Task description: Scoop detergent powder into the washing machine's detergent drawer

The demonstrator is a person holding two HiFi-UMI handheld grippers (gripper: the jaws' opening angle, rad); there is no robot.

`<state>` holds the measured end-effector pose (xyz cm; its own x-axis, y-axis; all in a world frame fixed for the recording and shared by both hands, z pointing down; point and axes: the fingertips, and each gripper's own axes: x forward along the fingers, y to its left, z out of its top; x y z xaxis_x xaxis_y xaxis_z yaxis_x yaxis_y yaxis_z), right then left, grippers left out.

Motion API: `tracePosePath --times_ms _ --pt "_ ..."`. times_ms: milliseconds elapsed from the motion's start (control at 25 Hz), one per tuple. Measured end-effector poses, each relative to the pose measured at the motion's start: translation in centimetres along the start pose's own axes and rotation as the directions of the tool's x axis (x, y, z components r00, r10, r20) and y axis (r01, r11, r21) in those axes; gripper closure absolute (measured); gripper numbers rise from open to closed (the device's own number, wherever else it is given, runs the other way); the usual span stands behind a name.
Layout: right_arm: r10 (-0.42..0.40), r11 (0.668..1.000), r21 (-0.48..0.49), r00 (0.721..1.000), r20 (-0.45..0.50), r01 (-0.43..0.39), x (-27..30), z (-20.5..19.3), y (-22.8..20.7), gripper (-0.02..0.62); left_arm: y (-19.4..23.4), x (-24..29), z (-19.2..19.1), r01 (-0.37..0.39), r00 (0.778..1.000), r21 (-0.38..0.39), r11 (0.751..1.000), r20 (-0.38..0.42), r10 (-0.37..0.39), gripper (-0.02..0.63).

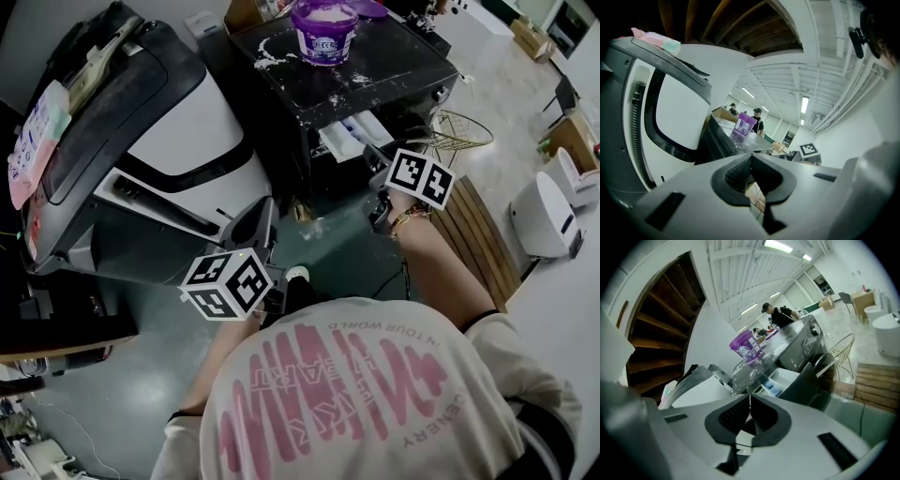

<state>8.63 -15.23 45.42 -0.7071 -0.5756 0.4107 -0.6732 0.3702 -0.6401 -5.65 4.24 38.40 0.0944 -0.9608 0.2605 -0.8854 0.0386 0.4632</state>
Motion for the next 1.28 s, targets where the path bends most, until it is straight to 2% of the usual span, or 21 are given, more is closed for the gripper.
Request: tracePosePath --times_ms 360,480,720,1080,1280 --pt "0.035 0.995 0.089 0.996 0.086 -0.043 -2.4 -0.1 1.6 0.591 -0.5 1.8 0.5 0.048 0.999 -0.002 0.999 0.003 -0.048 0.603" --pt "0.049 0.995 0.084 0.992 0.117 -0.059 -3.3 0.2 2.5 0.591 -1.1 2.7 0.7 0.071 0.997 0.011 0.997 -0.001 -0.071 0.603" --pt "0.072 0.997 0.008 0.985 0.16 -0.074 -4.9 1.1 4.6 0.591 -1.8 3.9 1.1 0.096 0.995 0.028 0.995 0.003 -0.096 0.603" --pt "0.087 0.979 -0.195 0.981 0.173 -0.052 -5.7 1.6 7.1 0.591 -2.2 4.6 1.4 0.11 0.994 0.028 0.993 0.012 -0.111 0.603" --pt "0.066 0.974 -0.225 0.984 0.164 -0.028 -5.7 1.2 6.8 0.591 -2.3 4.5 1.1 0.117 0.993 0.025 0.993 0.005 -0.117 0.603"
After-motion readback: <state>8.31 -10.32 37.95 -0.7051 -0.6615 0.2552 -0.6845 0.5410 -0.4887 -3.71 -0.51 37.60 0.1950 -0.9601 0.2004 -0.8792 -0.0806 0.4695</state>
